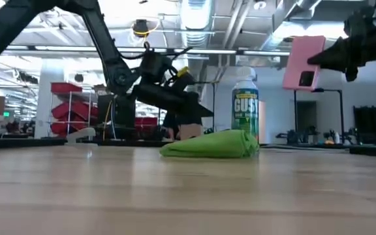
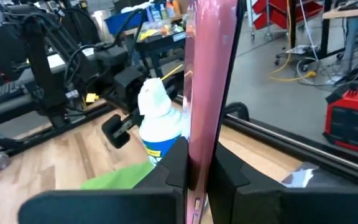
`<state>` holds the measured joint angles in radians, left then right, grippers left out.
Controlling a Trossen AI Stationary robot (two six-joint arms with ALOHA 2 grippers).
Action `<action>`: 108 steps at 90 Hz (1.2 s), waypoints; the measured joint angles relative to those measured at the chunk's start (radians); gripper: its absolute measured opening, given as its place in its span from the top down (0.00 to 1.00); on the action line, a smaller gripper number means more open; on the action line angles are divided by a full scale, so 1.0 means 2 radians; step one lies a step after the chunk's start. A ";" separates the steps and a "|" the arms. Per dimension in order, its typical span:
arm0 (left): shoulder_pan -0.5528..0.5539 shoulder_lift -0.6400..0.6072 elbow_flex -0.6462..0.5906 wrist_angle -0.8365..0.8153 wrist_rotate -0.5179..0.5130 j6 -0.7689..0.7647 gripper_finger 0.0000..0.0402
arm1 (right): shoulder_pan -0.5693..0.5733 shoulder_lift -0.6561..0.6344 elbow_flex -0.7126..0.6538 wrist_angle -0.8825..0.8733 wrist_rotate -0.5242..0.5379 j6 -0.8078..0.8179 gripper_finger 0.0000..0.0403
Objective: Apply microfiber cloth
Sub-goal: Spray the cellphone using the cleaning bottle
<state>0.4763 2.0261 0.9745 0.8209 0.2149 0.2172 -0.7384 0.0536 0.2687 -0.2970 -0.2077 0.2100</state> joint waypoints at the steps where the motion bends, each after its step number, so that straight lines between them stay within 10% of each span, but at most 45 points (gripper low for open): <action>1: 0.000 0.000 0.000 0.000 0.001 0.000 1.00 | 0.000 0.000 0.000 0.000 0.000 0.000 0.97; 47: 0.005 -0.005 0.003 -0.021 0.053 0.003 1.00 | 0.014 0.046 0.000 0.010 0.001 0.001 0.97; 78: 0.054 -0.007 0.170 -0.207 0.112 -0.049 1.00 | 0.026 0.089 0.000 0.057 0.030 -0.005 0.97; 108: 0.064 -0.005 0.226 -0.334 0.064 -0.090 1.00 | 0.024 0.089 0.000 0.057 0.033 -0.013 0.97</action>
<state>0.6044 2.0167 1.4258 0.1519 0.3437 0.0374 -0.6895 0.2310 0.2687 -0.1824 -0.1410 0.1834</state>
